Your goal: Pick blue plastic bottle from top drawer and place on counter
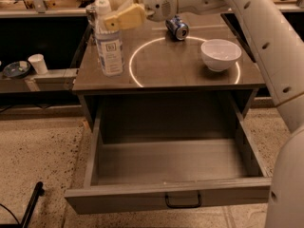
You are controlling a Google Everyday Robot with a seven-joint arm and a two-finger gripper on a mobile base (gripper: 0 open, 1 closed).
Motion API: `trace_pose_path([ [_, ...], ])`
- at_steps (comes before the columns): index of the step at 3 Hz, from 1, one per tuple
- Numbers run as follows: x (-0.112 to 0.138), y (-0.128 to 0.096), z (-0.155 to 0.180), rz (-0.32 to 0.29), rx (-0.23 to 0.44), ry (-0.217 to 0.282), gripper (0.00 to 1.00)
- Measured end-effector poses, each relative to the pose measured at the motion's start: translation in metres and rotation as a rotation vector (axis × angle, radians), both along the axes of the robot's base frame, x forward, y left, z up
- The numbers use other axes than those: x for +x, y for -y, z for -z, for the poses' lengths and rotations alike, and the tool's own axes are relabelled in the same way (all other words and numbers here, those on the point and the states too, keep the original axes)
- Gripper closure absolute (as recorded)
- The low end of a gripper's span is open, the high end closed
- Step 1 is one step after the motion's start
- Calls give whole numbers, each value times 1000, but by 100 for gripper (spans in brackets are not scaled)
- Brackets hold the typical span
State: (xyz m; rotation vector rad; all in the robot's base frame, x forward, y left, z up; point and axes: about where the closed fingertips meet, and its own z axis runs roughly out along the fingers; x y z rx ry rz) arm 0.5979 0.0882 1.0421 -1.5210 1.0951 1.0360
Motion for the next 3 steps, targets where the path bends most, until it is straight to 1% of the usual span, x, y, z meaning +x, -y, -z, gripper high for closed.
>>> trace_pose_path([
  [1,35,8,-3,179,-24,-15,100],
  [2,70,24,10,365,-32,-32,100],
  [3,99,37,25,493,-32,-47,100],
])
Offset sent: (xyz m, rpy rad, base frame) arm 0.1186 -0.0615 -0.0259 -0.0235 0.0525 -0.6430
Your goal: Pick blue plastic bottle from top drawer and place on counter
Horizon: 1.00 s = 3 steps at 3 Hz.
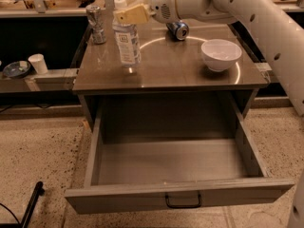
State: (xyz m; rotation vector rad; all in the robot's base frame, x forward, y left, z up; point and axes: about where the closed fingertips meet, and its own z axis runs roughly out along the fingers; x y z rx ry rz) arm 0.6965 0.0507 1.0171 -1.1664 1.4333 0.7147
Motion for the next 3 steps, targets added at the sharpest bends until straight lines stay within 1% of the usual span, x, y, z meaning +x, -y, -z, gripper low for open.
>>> trace_pose_path([
  [1,17,9,12,68,6,-19,82],
  [2,23,16,21,97,19,-42,57],
  [3,23,16,21,97,19,-42,35],
])
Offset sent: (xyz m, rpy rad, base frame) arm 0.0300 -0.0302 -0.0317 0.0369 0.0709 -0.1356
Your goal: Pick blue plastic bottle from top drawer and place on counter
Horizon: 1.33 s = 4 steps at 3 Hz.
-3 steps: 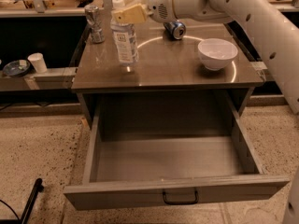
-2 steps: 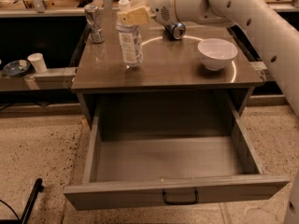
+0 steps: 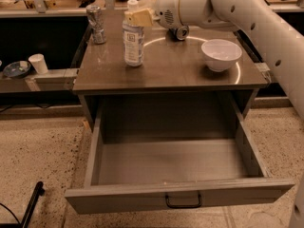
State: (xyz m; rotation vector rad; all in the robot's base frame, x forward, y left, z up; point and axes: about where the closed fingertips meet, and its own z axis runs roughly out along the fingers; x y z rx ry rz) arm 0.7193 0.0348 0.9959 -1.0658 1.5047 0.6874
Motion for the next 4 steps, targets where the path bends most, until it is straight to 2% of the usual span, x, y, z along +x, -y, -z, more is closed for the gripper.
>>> trace_pose_path([
  [1,0,0,0,0,0,0,4],
  [2,0,0,0,0,0,0,0],
  [3,0,0,0,0,0,0,0],
  [4,-6,7,-17,14,-77,63,0],
])
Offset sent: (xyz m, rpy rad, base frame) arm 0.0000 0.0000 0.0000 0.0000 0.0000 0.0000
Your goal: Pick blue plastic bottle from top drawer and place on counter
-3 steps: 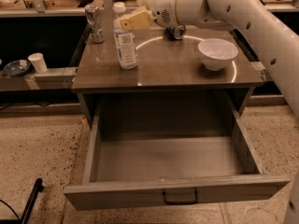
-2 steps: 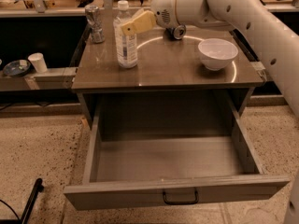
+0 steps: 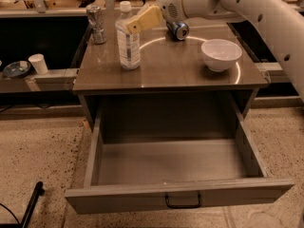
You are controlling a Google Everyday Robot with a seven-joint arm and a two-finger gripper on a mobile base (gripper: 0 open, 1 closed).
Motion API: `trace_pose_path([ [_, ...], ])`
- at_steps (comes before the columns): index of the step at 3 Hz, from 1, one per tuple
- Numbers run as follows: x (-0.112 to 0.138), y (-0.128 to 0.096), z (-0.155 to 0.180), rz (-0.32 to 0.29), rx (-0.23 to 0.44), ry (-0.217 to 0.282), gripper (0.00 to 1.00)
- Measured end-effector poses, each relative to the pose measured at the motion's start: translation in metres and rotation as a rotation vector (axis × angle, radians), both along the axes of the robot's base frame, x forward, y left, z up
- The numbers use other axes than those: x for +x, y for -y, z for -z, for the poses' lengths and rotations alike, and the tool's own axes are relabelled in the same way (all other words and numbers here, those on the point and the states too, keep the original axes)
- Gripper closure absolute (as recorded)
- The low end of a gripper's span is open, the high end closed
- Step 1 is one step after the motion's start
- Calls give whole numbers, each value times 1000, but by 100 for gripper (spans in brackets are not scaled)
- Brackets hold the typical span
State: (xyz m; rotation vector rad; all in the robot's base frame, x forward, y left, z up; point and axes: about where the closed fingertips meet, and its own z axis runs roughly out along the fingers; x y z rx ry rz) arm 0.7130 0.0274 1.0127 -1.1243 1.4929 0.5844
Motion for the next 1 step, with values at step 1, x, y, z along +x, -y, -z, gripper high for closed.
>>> trace_pose_path([
  [1,-5,10,-19,87,-147,83,0],
])
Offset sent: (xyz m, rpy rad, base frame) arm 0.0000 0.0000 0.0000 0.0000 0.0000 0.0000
